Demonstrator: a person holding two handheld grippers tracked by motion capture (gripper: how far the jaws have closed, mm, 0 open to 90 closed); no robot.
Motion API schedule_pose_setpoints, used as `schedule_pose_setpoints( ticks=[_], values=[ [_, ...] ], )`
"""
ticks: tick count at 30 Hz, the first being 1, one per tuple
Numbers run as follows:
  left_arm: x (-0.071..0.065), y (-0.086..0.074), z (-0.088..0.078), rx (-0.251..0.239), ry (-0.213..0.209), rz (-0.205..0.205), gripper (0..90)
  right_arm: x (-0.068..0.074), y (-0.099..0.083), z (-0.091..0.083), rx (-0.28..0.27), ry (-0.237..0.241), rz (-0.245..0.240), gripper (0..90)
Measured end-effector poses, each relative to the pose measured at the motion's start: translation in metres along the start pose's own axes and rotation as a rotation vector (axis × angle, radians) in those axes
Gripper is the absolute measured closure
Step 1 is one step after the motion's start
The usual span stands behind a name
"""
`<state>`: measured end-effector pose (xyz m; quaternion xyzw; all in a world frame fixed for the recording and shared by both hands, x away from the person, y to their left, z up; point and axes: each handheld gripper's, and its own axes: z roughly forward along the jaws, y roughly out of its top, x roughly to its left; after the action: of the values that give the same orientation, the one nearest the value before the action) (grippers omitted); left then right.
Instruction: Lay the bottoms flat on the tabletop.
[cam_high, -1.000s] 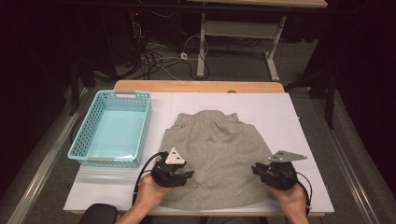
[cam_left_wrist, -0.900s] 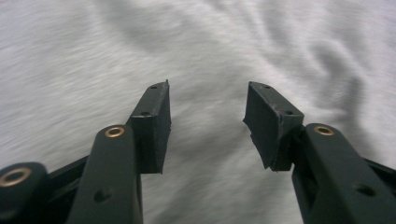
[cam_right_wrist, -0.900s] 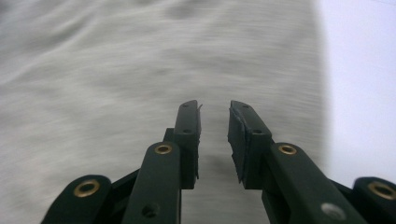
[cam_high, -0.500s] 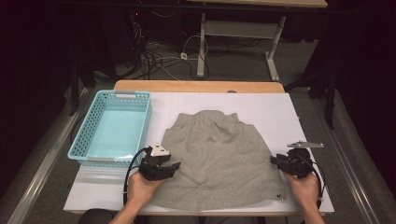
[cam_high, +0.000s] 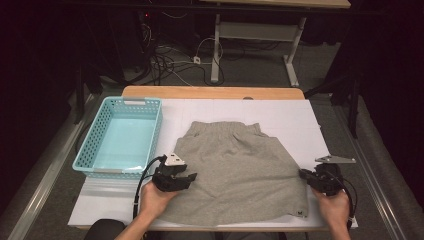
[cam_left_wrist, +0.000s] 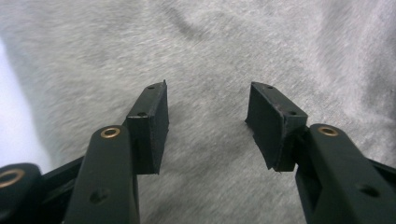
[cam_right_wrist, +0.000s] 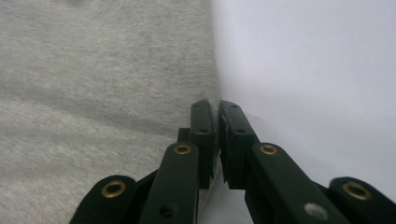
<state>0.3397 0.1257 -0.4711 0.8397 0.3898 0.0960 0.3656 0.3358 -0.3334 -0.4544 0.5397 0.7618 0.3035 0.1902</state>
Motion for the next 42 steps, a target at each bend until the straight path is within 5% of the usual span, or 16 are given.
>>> schedule_pose_setpoints(
  ticks=[6, 10, 15, 19, 24, 31, 36, 42],
  values=[
    [-0.005, 0.005, 0.009, 0.018, -0.024, 0.032, 46.9, 0.007, -0.004, -0.003, -0.026, -0.029, -0.004, 68.6],
    [-0.006, 0.006, 0.013, 0.030, -0.028, 0.029, 46.7, 0.025, -0.001, -0.010, -0.097, 0.028, -0.023, 64.6],
    [-0.008, 0.005, 0.016, 0.044, -0.017, 0.041, 47.6, 0.070, 0.008, 0.009, -0.055, 0.109, -0.161, 60.2],
    [-0.010, 0.005, 0.016, 0.050, -0.015, 0.063, 67.8, 0.090, 0.010, 0.024, -0.002, 0.128, -0.234, 60.7],
    [-0.010, 0.005, 0.014, 0.070, -0.036, 0.035, 86.2, 0.094, 0.009, 0.030, 0.044, 0.192, -0.269, 88.4],
    [-0.017, 0.002, 0.007, 0.107, -0.068, 0.023, 87.4, 0.096, 0.000, 0.018, 0.092, 0.234, -0.299, 90.0],
    [-0.020, -0.002, 0.000, 0.088, -0.039, 0.020, 86.8, 0.099, -0.003, 0.015, 0.082, 0.240, -0.335, 88.9],
    [-0.012, -0.001, -0.009, 0.022, 0.007, -0.014, 58.1, 0.084, 0.010, 0.011, -0.048, 0.261, -0.244, 76.1]
  ],
)
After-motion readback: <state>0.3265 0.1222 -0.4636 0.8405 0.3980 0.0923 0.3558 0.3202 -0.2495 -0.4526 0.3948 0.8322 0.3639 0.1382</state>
